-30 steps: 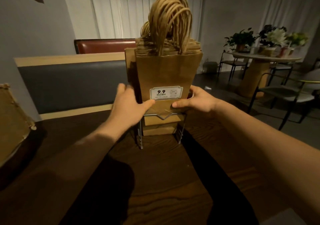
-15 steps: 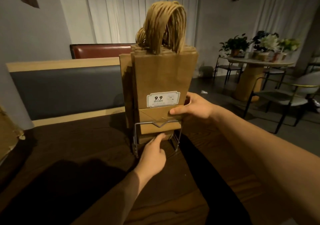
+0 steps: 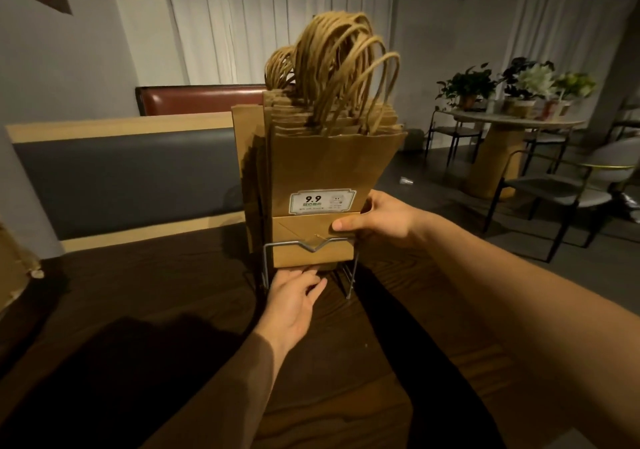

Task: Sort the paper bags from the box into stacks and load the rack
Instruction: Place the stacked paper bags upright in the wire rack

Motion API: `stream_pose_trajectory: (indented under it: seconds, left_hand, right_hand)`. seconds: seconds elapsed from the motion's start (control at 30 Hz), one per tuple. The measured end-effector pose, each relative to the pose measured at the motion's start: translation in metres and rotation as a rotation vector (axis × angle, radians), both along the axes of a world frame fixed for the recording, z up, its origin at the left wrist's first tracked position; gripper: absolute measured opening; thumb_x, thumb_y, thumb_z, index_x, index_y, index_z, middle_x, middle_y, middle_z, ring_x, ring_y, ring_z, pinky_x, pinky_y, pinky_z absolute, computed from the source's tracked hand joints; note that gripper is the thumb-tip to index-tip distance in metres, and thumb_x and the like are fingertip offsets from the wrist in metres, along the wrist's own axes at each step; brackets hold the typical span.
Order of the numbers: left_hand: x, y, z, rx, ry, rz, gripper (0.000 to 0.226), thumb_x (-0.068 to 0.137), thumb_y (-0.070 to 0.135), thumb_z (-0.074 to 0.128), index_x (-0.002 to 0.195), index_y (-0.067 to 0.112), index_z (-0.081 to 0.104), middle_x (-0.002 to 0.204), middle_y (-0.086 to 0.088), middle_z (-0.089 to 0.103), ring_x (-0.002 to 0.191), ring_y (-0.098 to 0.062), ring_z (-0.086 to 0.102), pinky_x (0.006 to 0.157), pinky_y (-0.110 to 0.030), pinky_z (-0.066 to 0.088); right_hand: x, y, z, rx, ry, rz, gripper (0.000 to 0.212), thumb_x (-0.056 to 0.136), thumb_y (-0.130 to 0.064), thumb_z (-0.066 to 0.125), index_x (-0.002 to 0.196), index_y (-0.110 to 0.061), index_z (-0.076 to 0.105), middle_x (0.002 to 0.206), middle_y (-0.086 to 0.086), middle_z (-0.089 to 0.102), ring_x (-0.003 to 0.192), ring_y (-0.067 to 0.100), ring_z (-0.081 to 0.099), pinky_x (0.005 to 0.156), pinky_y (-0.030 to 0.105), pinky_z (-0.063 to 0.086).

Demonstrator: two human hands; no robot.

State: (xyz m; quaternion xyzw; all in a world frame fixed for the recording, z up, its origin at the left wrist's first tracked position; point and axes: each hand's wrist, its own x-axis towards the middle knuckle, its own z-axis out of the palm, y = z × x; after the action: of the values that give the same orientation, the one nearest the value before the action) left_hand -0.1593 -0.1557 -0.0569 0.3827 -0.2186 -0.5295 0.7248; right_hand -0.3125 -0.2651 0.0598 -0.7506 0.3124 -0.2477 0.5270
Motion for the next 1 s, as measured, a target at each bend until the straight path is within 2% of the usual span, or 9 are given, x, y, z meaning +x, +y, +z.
stream_pose_trajectory:
  seconds: [0.13,0.23,0.37,0.47,0.53,0.63,0.73,0.87,1.0]
  left_hand:
    - [-0.013,0.000,0.004,-0.076,0.118,-0.032,0.064,0.086,-0.024,0.039,0.132,0.019,0.050,0.141,-0.009,0.051,0.130,-0.025,0.049,0.105,-0.050,0.042]
    - [-0.014,-0.001,0.005,-0.069,0.117,-0.023,0.079,0.084,-0.028,0.030,0.143,0.024,0.042,0.148,-0.004,0.043,0.138,-0.026,0.040,0.107,-0.051,0.040]
    - [-0.013,0.000,0.007,-0.076,0.100,-0.028,0.086,0.081,-0.031,0.023,0.144,0.026,0.038,0.154,-0.004,0.034,0.143,-0.028,0.033,0.103,-0.049,0.041]
    - [-0.013,-0.002,0.005,-0.106,0.118,-0.048,0.085,0.081,-0.031,0.024,0.142,0.027,0.039,0.154,-0.003,0.033,0.143,-0.029,0.033,0.101,-0.047,0.043]
    - [-0.014,-0.002,0.002,-0.119,0.146,-0.051,0.080,0.083,-0.027,0.031,0.143,0.025,0.040,0.152,-0.005,0.036,0.141,-0.029,0.036,0.102,-0.048,0.043]
    - [-0.015,0.000,-0.003,-0.161,0.179,-0.095,0.061,0.085,-0.016,0.048,0.136,0.017,0.046,0.138,-0.007,0.051,0.133,-0.027,0.046,0.111,-0.055,0.035]
    - [-0.018,0.002,0.003,-0.180,0.224,-0.126,0.074,0.079,-0.005,0.065,0.145,0.016,0.040,0.138,-0.006,0.057,0.128,-0.022,0.050,0.107,-0.051,0.039]
    - [-0.021,0.003,0.007,-0.200,0.247,-0.122,0.065,0.081,-0.005,0.062,0.140,0.012,0.042,0.137,-0.010,0.057,0.126,-0.021,0.051,0.111,-0.052,0.036]
    - [-0.025,0.002,0.013,-0.196,0.260,-0.140,0.073,0.076,-0.002,0.070,0.140,0.015,0.040,0.134,-0.009,0.060,0.129,-0.022,0.049,0.112,-0.052,0.034]
  right_hand:
    - [0.002,-0.002,0.000,0.038,0.025,0.000,0.063,0.075,-0.022,0.085,0.131,-0.026,0.056,0.126,0.000,0.066,0.113,0.022,0.065,0.089,0.043,0.058]
    - [0.000,-0.006,-0.004,0.056,-0.007,0.035,0.067,0.073,-0.023,0.086,0.133,-0.024,0.056,0.129,0.002,0.065,0.118,0.024,0.063,0.098,0.050,0.053]
    - [-0.001,-0.007,-0.006,0.086,-0.078,0.085,0.068,0.076,-0.019,0.083,0.137,-0.017,0.053,0.132,0.006,0.064,0.120,0.025,0.062,0.102,0.050,0.049]
    - [-0.001,-0.011,-0.003,0.089,-0.069,0.098,0.077,0.069,-0.026,0.088,0.137,-0.019,0.053,0.133,0.006,0.063,0.121,0.026,0.061,0.103,0.051,0.048]
    - [-0.001,-0.011,-0.003,0.037,-0.017,0.082,0.077,0.068,-0.031,0.088,0.136,-0.021,0.054,0.132,0.004,0.064,0.121,0.024,0.062,0.102,0.049,0.049]
    - [-0.001,-0.006,-0.006,-0.005,-0.002,0.058,0.060,0.082,-0.020,0.079,0.136,-0.019,0.053,0.130,0.000,0.065,0.118,0.020,0.063,0.099,0.038,0.053]
    - [-0.003,-0.003,-0.006,0.016,0.000,0.076,0.054,0.086,-0.018,0.073,0.136,-0.021,0.052,0.129,-0.001,0.065,0.117,0.019,0.063,0.097,0.037,0.054]
    - [-0.003,-0.006,-0.006,0.101,-0.081,0.119,0.057,0.087,-0.012,0.070,0.140,-0.018,0.049,0.133,0.003,0.063,0.120,0.021,0.062,0.099,0.041,0.052]
    - [-0.003,-0.006,-0.010,0.138,-0.165,0.135,0.060,0.086,-0.017,0.072,0.141,-0.019,0.048,0.134,0.004,0.062,0.121,0.022,0.061,0.096,0.039,0.053]
